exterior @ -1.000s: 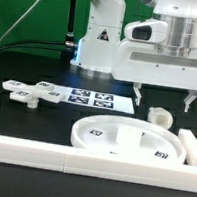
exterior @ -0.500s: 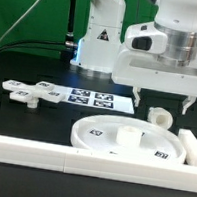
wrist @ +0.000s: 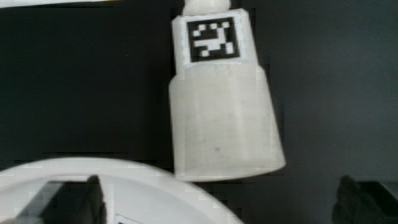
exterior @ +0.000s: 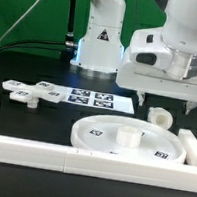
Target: Assemble round table
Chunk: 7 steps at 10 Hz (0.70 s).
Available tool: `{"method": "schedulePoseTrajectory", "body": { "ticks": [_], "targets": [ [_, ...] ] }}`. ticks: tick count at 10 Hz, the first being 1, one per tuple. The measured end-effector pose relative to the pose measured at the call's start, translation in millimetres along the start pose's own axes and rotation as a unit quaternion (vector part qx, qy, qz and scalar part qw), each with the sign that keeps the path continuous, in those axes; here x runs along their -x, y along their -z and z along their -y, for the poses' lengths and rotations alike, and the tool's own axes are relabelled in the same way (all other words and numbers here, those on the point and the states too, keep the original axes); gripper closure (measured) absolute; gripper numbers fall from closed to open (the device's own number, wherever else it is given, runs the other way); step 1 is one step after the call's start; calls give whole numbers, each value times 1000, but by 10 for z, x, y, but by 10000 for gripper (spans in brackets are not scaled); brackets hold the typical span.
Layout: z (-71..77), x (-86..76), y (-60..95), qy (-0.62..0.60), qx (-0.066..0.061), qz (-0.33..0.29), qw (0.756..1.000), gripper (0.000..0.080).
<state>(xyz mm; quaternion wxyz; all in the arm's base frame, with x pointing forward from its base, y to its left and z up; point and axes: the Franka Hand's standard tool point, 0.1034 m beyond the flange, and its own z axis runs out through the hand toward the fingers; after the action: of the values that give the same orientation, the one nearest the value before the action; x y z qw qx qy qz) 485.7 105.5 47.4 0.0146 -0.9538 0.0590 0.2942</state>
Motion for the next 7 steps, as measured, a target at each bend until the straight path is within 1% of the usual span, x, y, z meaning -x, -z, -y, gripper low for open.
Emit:
{"method": "schedulePoseTrajectory", "body": {
  "ticks": [2,3,4,5,6,7],
  "targets": [
    [-15,12,-51,22,5,58,998,150],
    [-17,2,-81,39,5,84,996,150],
    [-8,-11,-112,53,5,97,994,150],
    [-4,58,-159,55,10,134,989,150],
    [3,64,-209,57,14,167,984,150],
    [12,3,-265,56,13,173,983,150]
  ]
}}
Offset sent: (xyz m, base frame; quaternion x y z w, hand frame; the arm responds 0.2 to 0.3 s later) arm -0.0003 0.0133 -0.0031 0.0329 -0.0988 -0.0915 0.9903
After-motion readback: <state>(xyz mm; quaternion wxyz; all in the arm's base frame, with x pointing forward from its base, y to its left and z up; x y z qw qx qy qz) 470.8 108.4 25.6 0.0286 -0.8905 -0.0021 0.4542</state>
